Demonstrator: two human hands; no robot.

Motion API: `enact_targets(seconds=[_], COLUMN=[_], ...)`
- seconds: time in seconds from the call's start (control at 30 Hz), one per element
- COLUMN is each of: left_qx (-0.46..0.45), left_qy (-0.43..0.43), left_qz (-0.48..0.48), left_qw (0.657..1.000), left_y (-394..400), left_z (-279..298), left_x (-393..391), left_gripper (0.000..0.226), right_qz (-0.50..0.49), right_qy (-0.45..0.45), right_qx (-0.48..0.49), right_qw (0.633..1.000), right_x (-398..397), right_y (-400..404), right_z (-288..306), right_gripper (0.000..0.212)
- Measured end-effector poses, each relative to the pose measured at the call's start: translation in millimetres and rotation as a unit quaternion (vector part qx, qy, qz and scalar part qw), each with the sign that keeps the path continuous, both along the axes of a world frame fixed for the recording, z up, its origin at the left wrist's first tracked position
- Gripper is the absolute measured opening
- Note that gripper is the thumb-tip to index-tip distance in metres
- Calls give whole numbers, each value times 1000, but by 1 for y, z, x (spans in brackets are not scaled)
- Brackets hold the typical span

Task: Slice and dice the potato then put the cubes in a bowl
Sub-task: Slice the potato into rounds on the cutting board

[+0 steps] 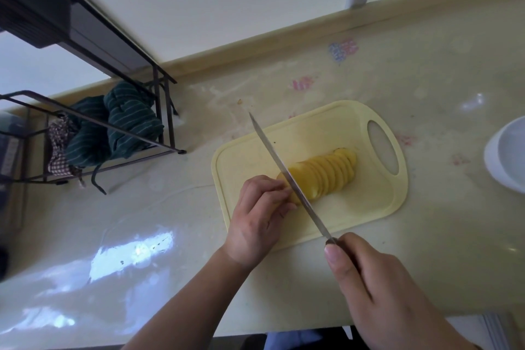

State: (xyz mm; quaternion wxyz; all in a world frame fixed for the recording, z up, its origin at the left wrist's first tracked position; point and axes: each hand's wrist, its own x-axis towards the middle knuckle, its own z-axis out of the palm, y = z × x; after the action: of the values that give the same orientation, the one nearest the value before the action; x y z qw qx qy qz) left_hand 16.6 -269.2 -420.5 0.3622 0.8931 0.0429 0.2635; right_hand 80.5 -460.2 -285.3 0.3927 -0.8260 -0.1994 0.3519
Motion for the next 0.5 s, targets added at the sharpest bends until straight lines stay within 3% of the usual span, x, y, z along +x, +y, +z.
enact_targets(seconds=[0.5], left_qx=[0], left_qy=[-2], left_qz=[4], left_qw=[1000], left_y=[2], left_z=[3], left_x=[2], left_gripper=[13], right_qz=[17], right_qy=[16], right_qx=[-16], right_qw=[1000], right_x=[-1], right_y=[4], right_z=[-2], right_gripper=[51])
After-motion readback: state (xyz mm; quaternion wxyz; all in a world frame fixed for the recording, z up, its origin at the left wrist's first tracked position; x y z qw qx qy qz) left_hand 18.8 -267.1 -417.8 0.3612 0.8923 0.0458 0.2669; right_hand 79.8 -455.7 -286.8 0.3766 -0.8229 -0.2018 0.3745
